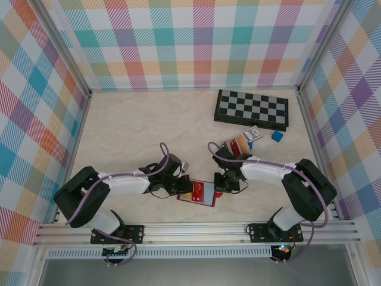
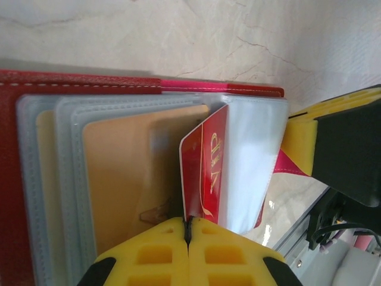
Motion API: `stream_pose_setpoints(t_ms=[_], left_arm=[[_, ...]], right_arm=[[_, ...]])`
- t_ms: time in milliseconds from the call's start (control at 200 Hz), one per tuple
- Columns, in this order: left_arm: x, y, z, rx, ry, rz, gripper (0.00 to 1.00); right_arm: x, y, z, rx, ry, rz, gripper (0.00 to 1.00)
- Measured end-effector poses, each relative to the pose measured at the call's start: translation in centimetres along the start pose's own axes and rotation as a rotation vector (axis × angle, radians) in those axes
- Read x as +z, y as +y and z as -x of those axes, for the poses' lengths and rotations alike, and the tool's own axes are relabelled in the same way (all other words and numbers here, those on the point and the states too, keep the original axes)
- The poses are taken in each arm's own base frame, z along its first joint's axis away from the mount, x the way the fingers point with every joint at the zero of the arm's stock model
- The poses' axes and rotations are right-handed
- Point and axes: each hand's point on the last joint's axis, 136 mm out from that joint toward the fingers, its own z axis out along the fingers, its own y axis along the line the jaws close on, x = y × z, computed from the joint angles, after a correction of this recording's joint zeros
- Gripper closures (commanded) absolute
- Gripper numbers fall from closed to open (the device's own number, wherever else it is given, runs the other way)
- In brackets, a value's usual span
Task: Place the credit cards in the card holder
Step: Insert the credit card into the card slot.
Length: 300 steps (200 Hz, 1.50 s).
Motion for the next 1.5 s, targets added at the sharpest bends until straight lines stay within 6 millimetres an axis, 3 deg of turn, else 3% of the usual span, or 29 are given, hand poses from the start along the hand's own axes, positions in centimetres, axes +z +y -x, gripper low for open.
stream_pose_setpoints(t_ms=[220,800,1135,1325,1500], left_arm=[[-0.2,-0.7,0.1,0.033,0.017,-0.004,1.0],[1.7,-1.6,-0.3,0.037,0.095,0.012,1.0],[2.9,-1.8,-0.7,-0.002,0.074,0.039,0.94],[3.2,-1.9,-0.8,-0.024,0.051,0.054,0.85],[3.3,-2.5,-0.8,-0.007,0.045,0.059,0.65]], right_arm=[[0.0,0.1,0.0,0.001,0.004,0.0,0.91],[0.0,0.1,0.0,0.03,0.009,0.01,0.92],[0.0,0.1,-0.1,0.054,-0.002,0.027,0.93],[0.0,0.1,-0.1,0.067,-0.007,0.033,0.92],[0.0,0.1,0.0,0.075,-0.01,0.031,0.92]])
